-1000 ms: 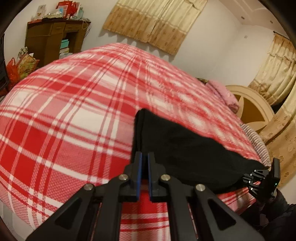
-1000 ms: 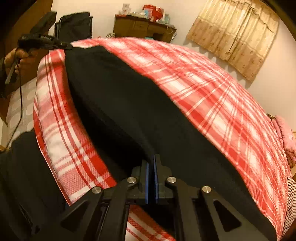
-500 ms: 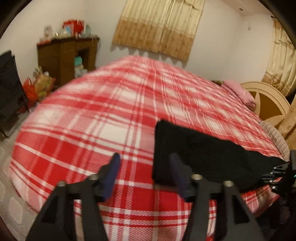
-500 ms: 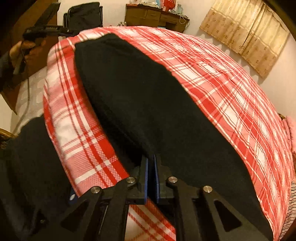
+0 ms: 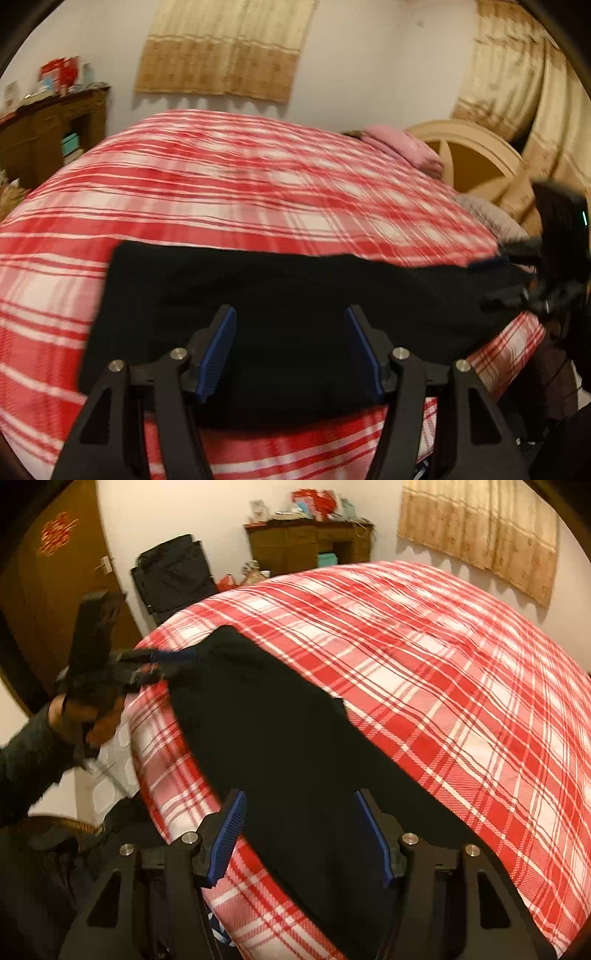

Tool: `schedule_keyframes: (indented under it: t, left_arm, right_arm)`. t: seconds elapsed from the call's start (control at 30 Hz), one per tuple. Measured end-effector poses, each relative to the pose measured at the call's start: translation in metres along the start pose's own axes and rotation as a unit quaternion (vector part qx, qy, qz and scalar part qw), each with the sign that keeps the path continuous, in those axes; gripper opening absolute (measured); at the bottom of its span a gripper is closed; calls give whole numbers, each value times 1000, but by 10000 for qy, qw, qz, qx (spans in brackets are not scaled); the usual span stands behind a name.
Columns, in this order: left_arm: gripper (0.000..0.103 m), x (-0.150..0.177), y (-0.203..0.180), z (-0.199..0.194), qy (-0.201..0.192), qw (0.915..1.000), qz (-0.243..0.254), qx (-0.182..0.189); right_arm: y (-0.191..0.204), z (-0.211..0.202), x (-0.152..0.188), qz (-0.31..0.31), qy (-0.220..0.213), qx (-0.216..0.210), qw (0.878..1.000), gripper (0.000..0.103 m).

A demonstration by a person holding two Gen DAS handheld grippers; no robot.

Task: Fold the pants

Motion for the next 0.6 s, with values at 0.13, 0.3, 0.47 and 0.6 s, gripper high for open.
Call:
schedule_keyframes:
  t: [0.13,0.3,0.47,0.6]
  left_arm:
    - [63,0,-21,20,121,9995,134,267]
    - [63,11,-43,38,471,9971,270,537]
    - [69,26,-63,47,716,9929,845,439]
    - [71,31,-68,44,709,9911,1056,385]
  right_arm:
    - [-29,22,-24,633,43,-209,9978,51]
    - [-69,66,-64,1609,100,-610,9850,44]
    - [-82,115,-87,2132,444,-991,9710,40]
    - [-84,139,-87,2376,751,-1260,9602,27]
Point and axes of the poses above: each gripper's, at about its wrist camera, not at the fingertips, and z roughly the way its jaws point, y to its left, x to its underside, the point moved 2 cm from there along z, roughly the way its jaws point, and after that the axes turned 10 degrees about z, right-handed, at the moved point
